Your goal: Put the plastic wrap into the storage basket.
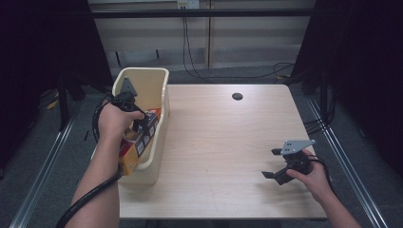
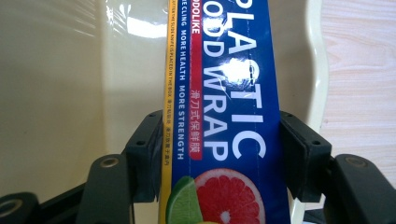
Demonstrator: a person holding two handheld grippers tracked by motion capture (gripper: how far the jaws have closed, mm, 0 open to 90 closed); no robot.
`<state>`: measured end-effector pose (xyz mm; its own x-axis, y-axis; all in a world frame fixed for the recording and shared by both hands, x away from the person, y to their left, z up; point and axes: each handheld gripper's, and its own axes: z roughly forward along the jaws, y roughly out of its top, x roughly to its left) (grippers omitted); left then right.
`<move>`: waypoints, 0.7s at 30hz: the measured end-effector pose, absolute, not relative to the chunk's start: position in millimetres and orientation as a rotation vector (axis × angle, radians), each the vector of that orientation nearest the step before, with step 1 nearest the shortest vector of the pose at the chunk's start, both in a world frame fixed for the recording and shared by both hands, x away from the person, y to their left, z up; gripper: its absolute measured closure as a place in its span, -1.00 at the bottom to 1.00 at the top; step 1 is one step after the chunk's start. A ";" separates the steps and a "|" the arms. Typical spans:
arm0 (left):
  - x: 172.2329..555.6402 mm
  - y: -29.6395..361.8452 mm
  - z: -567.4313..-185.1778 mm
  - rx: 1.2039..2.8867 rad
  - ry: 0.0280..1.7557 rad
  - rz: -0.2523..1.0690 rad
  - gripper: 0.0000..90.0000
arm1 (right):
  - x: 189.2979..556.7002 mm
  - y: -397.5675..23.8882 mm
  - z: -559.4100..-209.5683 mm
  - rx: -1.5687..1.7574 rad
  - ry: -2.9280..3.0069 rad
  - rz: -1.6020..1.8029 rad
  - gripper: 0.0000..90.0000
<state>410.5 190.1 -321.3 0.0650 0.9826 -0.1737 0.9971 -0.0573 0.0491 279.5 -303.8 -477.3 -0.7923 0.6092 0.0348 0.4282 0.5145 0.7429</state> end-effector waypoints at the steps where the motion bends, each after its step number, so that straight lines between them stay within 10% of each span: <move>1: 410.4 189.1 -322.6 2.163 2.051 -0.123 -0.10 | 279.4 -303.9 -477.1 0.880 2.528 1.147 -0.94; 21: 412.6 185.3 -329.1 2.187 2.052 -0.134 -0.11 | 279.1 -303.3 -477.4 0.873 2.528 1.152 -0.94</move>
